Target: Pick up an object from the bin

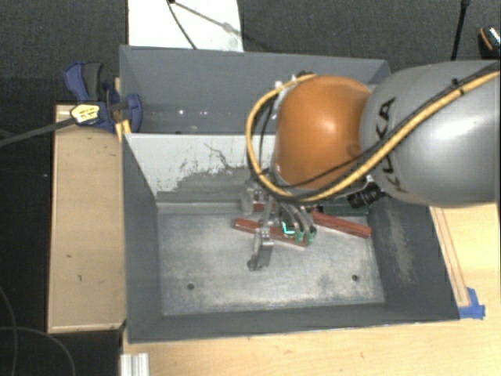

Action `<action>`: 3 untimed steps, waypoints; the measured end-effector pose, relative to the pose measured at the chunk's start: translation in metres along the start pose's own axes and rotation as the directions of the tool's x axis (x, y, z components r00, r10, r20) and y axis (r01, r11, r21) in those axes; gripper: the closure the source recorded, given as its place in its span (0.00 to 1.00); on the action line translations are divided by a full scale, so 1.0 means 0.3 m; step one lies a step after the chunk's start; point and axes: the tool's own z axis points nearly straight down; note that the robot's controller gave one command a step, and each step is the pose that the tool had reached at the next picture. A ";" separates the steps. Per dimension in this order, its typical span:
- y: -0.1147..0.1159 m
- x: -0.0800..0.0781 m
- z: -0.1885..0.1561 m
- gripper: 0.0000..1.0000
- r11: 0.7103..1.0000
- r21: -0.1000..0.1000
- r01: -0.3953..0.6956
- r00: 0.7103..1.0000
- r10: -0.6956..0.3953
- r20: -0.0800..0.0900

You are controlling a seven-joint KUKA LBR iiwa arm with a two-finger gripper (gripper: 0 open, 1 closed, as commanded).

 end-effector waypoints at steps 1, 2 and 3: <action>-0.206 -0.241 0.091 0.00 0.992 0.001 -0.122 0.992 0.122 0.010; -0.280 -0.158 0.471 0.00 0.975 0.000 -0.222 0.975 0.222 0.001; -0.278 -0.171 0.447 1.00 0.975 -0.004 -0.224 0.975 0.224 0.011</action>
Offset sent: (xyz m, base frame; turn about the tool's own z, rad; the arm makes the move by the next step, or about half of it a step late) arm 0.0698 -0.0579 -0.0269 0.1149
